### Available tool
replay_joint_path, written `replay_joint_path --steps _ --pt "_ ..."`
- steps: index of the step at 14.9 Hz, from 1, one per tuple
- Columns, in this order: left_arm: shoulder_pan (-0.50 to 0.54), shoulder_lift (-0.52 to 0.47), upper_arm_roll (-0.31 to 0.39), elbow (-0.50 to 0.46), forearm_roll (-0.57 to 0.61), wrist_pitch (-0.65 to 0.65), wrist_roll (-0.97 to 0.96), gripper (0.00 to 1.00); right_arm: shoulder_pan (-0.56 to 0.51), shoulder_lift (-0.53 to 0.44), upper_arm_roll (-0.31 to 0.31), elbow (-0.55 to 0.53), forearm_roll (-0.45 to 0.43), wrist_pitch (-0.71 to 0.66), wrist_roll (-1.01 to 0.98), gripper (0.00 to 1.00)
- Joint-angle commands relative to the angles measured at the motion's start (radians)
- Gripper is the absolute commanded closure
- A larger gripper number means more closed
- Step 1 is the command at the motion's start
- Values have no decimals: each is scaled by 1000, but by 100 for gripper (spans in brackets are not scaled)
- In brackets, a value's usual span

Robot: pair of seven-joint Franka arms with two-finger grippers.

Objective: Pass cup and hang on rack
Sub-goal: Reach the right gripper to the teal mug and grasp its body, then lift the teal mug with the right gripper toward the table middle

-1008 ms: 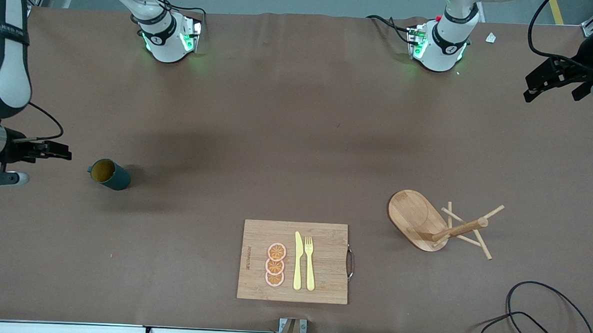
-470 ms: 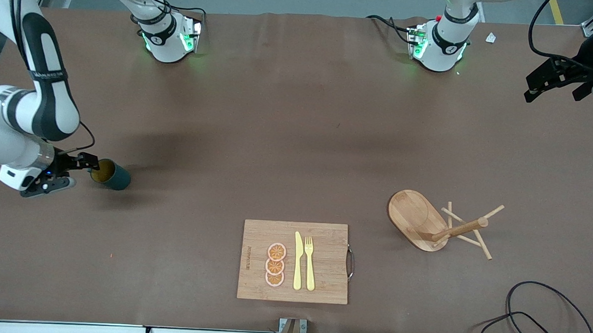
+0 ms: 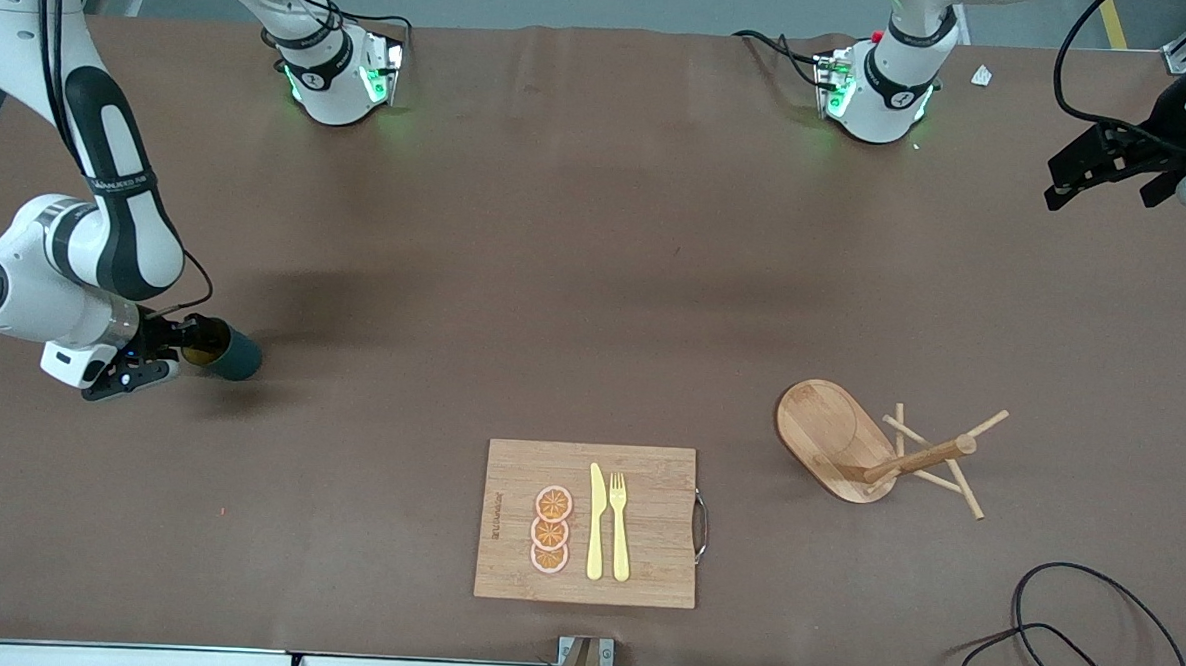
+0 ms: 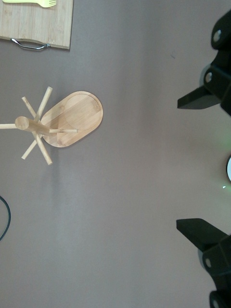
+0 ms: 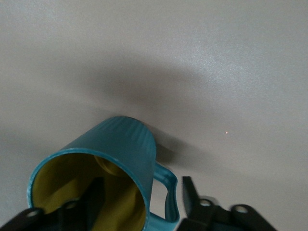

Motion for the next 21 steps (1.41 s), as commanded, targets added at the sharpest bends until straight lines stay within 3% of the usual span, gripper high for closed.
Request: replay_joint_path --steps 1,7,14,19,21 --pt "5 7 -1 22 6 -19 25 0 -16 -9 14 -10 22 2 -24 98" --pt "8 6 -1 23 6 -20 23 0 45 -59 16 31 22 -109 -32 100" --pt "8 6 1 23 6 -19 20 0 293 -214 16 28 22 -285 496 100" --pt "15 9 -1 23 6 -19 22 0 552 -219 17 68 24 -290 949 100" --pt "15 9 -1 23 6 -19 22 0 631 -201 16 123 75 -288 1089 100"
